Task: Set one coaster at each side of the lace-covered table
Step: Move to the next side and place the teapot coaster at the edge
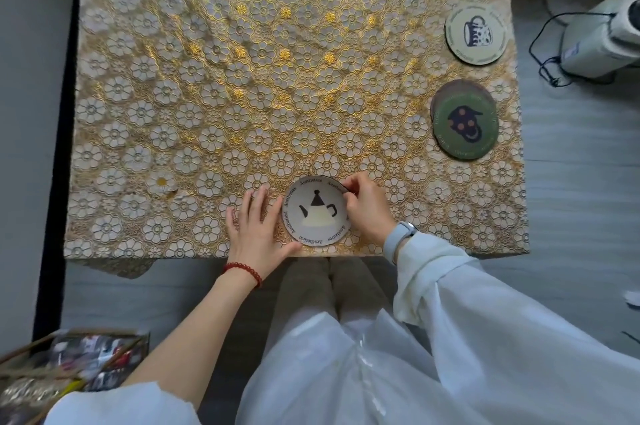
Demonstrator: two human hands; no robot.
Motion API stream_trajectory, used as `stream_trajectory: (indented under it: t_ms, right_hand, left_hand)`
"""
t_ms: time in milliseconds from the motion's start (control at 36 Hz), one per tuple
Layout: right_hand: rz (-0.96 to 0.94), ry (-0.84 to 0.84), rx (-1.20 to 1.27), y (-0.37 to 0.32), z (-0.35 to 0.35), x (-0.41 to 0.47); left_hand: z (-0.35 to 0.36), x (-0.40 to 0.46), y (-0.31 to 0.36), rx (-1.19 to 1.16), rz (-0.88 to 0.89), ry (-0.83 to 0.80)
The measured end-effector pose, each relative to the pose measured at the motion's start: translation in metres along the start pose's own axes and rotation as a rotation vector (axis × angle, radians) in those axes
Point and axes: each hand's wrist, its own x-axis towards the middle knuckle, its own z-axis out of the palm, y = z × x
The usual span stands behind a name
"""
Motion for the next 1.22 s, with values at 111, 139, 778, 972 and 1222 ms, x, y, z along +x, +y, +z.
stream_trajectory:
  t_ms: [111, 139, 778, 972, 1222]
  right_hand:
    - [-0.011, -0.020, -0.020, 0.001, 0.003, -0.003]
    - [-0.030, -0.022, -0.045, 0.002, 0.003, -0.003]
    - [-0.329, -0.050, -0.702, 0.044, 0.006, -0.028]
    - [-0.346, -0.016, -0.652, 0.043, 0.007, -0.027]
    - [-0.324, 0.003, -0.613, 0.042, 0.013, -0.026]
  left_hand:
    - [0.002, -0.001, -0.001, 0.019, -0.004, 0.001]
    - [0.002, -0.001, -0.001, 0.021, -0.001, 0.001]
    - [0.006, 0.003, -0.004, 0.005, 0.004, 0.024]
    - [0.007, 0.004, -0.004, -0.003, 0.004, 0.027]
    - [0.003, 0.004, -0.006, -0.012, 0.006, 0.025]
